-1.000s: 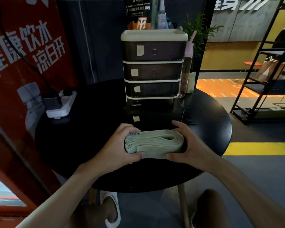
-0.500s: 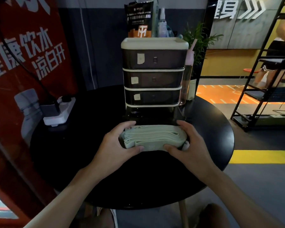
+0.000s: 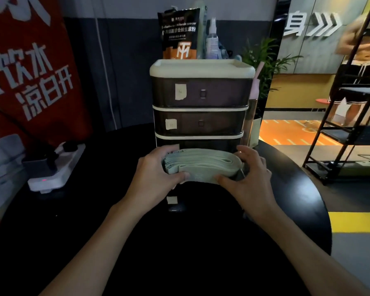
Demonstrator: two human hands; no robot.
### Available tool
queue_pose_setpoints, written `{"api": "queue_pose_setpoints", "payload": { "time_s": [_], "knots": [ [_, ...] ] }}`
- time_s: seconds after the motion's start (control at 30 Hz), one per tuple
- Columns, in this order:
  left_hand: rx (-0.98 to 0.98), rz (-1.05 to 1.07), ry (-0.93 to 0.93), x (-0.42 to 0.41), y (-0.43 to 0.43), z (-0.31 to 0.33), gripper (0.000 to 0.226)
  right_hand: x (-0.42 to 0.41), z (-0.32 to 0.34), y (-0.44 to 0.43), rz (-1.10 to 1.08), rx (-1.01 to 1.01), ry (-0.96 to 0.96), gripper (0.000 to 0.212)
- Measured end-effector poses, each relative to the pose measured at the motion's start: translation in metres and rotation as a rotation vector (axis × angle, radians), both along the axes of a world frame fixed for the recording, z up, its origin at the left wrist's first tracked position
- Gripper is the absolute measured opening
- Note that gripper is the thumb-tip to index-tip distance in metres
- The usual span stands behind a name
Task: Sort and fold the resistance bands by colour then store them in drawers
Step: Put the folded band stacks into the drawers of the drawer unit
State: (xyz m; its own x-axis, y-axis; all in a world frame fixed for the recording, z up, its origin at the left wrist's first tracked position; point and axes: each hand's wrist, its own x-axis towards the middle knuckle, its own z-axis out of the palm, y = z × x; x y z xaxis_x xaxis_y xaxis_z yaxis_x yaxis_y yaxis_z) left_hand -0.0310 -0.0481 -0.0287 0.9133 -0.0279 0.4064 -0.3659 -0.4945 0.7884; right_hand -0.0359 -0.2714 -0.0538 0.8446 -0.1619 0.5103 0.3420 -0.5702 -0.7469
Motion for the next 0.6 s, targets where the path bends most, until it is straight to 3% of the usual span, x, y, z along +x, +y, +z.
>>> {"api": "queue_pose_setpoints", "payload": {
  "time_s": [0.1,0.23,0.37,0.6],
  "knots": [
    [0.053,0.029,0.038,0.009,-0.003,-0.008,0.056,0.006,-0.010,-0.001,-0.027,-0.041,0.028,0.072],
    [0.102,0.061,0.068,0.015,-0.004,-0.016,0.049,0.010,-0.019,0.001,-0.043,0.055,0.070,0.059],
    [0.123,0.088,0.121,0.020,-0.006,-0.019,0.058,0.014,-0.024,-0.001,-0.042,0.079,0.092,0.062],
    [0.248,0.152,0.132,0.019,-0.011,-0.015,0.050,0.027,-0.033,-0.007,-0.021,0.065,0.181,0.066]
  ]
}}
